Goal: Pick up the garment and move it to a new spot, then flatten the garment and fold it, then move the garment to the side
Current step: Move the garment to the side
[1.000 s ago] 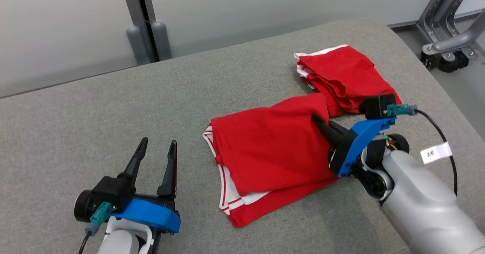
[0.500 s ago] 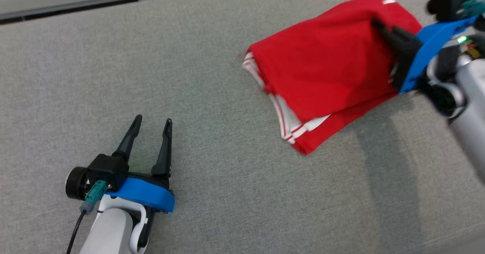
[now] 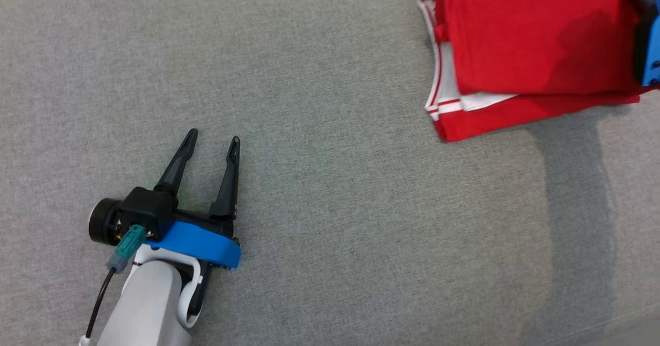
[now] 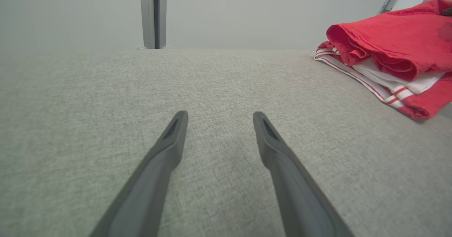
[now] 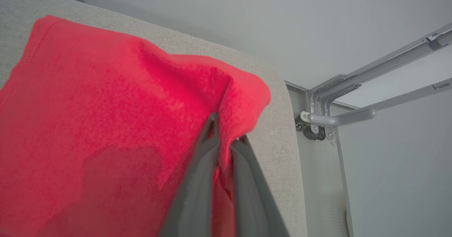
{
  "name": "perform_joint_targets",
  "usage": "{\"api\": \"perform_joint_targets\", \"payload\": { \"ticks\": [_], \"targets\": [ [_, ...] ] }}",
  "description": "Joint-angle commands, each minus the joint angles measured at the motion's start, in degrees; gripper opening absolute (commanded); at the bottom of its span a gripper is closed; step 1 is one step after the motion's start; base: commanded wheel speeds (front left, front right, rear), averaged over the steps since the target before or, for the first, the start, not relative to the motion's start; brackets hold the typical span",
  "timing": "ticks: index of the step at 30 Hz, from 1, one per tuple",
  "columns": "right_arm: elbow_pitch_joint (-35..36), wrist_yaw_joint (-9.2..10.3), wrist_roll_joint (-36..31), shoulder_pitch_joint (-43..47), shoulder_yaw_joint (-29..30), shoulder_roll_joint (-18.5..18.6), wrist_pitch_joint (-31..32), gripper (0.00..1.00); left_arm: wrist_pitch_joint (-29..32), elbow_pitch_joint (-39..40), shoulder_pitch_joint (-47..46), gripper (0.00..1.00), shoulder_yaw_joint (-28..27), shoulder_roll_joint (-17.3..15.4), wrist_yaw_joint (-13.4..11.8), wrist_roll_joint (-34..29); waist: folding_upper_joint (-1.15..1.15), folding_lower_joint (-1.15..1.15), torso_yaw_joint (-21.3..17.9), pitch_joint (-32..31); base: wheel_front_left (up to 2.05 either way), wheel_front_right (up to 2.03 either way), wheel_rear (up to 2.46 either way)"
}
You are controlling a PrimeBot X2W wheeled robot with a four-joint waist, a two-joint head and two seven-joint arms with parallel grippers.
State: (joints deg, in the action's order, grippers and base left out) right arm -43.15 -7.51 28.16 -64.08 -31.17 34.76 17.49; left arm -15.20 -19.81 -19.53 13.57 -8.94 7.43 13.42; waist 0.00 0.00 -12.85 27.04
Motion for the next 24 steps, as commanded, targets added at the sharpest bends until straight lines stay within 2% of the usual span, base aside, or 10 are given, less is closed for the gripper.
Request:
{"api": "perform_joint_targets", "payload": {
  "ticks": [1,2,3,4,5,11,16,24],
  "targets": [
    [-0.6,0.02,-1.6,-1.3,0.7,0.4,-0.9,0.0,0.1,-1.2,-0.8,1.0,0.0,-0.3,0.1,-0.2,0.0,0.0,0.5,0.6,0.0,0.0,0.0],
    [-1.2,0.02,-2.8,-1.6,1.4,-0.1,-1.6,0.0,0.1,-1.3,-1.0,1.0,0.0,-0.4,0.1,-0.1,0.0,0.0,0.7,0.9,0.0,0.0,0.0],
    [-1.8,0.02,-4.0,-1.4,2.1,-0.8,-2.3,0.34,0.1,-1.4,-1.1,1.0,-0.1,-0.5,0.1,0.0,0.0,0.0,0.9,1.1,0.0,0.0,0.0],
    [-2.6,0.02,-5.4,-1.2,2.8,-1.2,-2.8,0.63,0.1,-1.6,-1.3,1.0,0.0,-0.5,0.0,0.0,0.0,0.0,1.2,1.3,0.0,0.0,0.0],
    [-3.3,0.02,-7.0,-1.3,3.6,-1.5,-3.7,1.0,0.2,-1.7,-1.4,1.0,-0.2,-0.5,0.0,0.2,0.0,0.0,1.4,1.3,0.0,0.0,0.0],
    [-6.8,0.02,-15.8,-0.8,9.1,-4.1,-9.5,1.0,0.1,-1.7,-0.9,1.0,-0.9,-0.3,0.0,0.6,0.0,0.0,2.5,-0.2,0.0,0.0,0.0],
    [-5.1,0.02,-21.0,0.7,12.6,-6.3,-13.5,1.0,0.1,-0.9,0.3,1.0,-2.6,0.6,0.0,0.8,0.0,0.0,2.9,-4.0,0.0,0.0,0.0],
    [4.0,0.02,-20.4,8.5,15.2,-11.3,-21.3,1.0,0.1,1.5,4.4,1.0,-6.5,2.1,-0.1,1.5,0.0,0.0,4.0,-13.1,0.0,0.0,0.0]
  ]
}}
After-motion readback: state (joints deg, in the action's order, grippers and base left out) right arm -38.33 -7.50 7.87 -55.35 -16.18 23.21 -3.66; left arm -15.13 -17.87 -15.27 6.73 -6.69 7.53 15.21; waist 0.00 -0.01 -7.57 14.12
